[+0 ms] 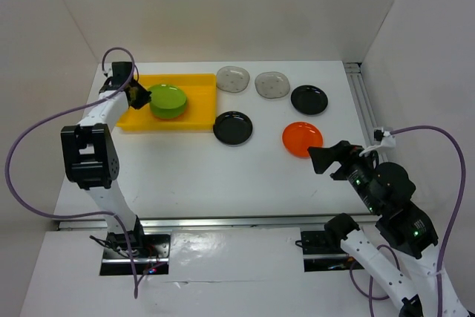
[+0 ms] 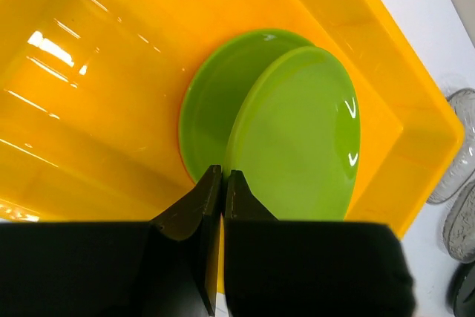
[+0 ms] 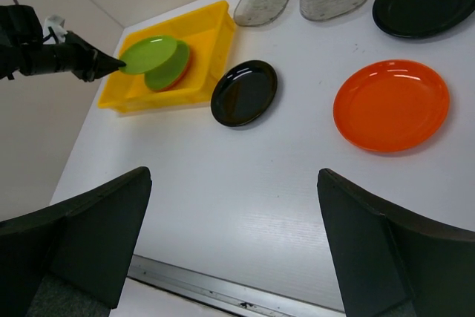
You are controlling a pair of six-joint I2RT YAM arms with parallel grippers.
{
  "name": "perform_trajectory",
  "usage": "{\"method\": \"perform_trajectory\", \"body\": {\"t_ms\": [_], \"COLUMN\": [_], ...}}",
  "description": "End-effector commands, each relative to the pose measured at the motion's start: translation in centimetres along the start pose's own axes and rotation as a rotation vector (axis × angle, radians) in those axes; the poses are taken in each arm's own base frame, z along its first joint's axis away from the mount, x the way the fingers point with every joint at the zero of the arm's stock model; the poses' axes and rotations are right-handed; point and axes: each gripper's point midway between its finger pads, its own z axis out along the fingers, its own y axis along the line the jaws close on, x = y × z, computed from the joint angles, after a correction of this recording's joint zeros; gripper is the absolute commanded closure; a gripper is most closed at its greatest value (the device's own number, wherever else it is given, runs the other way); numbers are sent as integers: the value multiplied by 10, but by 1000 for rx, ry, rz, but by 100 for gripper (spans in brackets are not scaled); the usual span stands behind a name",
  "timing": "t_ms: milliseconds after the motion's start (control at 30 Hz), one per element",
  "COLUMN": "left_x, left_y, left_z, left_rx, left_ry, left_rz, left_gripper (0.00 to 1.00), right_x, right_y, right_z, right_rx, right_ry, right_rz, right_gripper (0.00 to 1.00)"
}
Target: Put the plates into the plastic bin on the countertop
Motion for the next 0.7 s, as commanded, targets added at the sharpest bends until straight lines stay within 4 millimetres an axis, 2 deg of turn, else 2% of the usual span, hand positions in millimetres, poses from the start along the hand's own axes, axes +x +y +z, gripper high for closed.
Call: {"method": "perform_trajectory", "body": {"t_ms": [0,33,67,133,167,200,233,267,333,367,400,433,467,500,567,600,633,667], "left_x": [-27,-27,-29,-36,-30,-39,-39,-42,-46,-37,-32,-23,1,17,59,92,113,144], "left_y": [-12,-12,-10,-19,-21,-31,-31,-46,-61,-81,-93,-103,-122,-126,-120,-136,-136,-116], "left_z": [-7,-7,-7,-12,-12,-27,-27,-45,-68,-83,-108,-122,-139,-152,-174,-190,-195,-185], "left_rx": [31,31,34,63,61,95,96,141,187,228,271,298,347,373,429,504,533,500], "left_ry": [-49,-49,-46,-56,-42,-68,-68,-83,-116,-123,-146,-153,-132,-113,-77,-50,-32,10], "left_rz": [14,23,17,17,24,24,24,33,73,112,138,156,175,169,172,164,167,173], "left_gripper": [95,84,61,39,30,20,18,16,5,0,0,0,0,0,0,0,0,0], "right_x": [-15,-14,-15,-16,-16,-16,-16,-15,-15,-14,-15,-15,-17,-16,-15,-15,-14,-8], "right_y": [13,13,16,19,19,19,19,19,19,20,21,21,22,21,22,23,22,19], "right_z": [-1,1,1,1,1,1,1,3,3,3,5,5,6,8,8,10,13,16], "right_rx": [-59,-54,-69,-86,-86,-86,-86,-81,-81,-89,-89,-89,-94,-88,-96,-96,-90,-75], "right_ry": [-59,-52,-53,-58,-58,-58,-58,-51,-51,-46,-46,-46,-56,-47,-42,-42,-34,-8], "right_rz": [10,9,10,12,12,12,12,10,10,1,0,0,-10,-12,-21,-21,-37,-42], "right_gripper": [0,0,0,0,0,0,0,0,0,0,0,0,0,0,0,0,0,0]}}
